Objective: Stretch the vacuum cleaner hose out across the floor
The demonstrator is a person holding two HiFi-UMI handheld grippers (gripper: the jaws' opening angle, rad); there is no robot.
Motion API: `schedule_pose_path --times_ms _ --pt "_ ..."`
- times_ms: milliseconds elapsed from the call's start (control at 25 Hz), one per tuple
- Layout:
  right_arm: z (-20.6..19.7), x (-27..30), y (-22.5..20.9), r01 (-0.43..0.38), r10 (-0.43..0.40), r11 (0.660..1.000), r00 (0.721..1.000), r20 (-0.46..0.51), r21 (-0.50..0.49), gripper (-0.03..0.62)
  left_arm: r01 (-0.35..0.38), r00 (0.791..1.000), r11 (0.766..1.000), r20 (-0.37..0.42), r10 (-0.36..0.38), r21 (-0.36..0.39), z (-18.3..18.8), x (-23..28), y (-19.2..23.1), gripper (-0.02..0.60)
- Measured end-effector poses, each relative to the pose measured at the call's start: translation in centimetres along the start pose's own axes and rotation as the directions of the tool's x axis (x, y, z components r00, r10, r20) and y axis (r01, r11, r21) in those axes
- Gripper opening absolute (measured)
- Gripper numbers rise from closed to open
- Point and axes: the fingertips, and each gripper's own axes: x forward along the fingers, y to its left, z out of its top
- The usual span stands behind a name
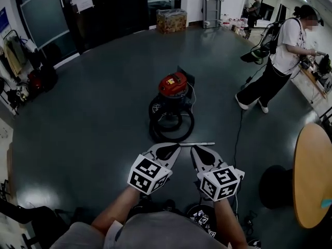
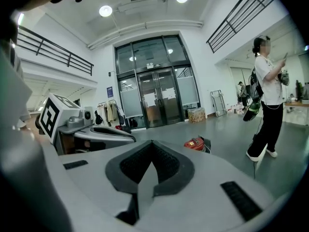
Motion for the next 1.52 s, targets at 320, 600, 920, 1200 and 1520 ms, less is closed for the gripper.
schedule_pose_path --times_ms 320,600,920,1200,1520 --pt "0.3 3.8 -5.9 0.075 -0.074 0.997 0.997 -0.029 0.031 0.006 0.046 0.998 0.999 -0.034 -0.046 -0.018 0.1 5.8 4.1 0.009" --pt "0.9 9.7 -9.8 0.166 -0.162 0.986 0.982 -0.098 0.032 0.006 0.123 0.990 0.991 -0.060 -0.125 -0.048 -0.1 10.6 10.0 0.009" --pt "1.4 17.9 -12.7 0.244 -0.231 0.968 0.956 -0.183 0.054 0.006 0.189 0.975 0.978 -0.099 -0.198 -0.090 -0.7 14.7 18.3 0.009" --pt "-0.9 23.2 -15.5 0.310 -0.285 0.950 0.917 -0.279 0.048 0.006 0.219 0.960 0.968 -0.153 -0.237 -0.123 -4.0 17.7 24.4 0.009" --pt "-7.2 27.5 -19.9 0.264 -0.233 0.964 0.883 -0.408 0.019 0.006 0.144 0.959 0.974 -0.217 -0.180 -0.174 -9.4 21.3 29.4 0.009"
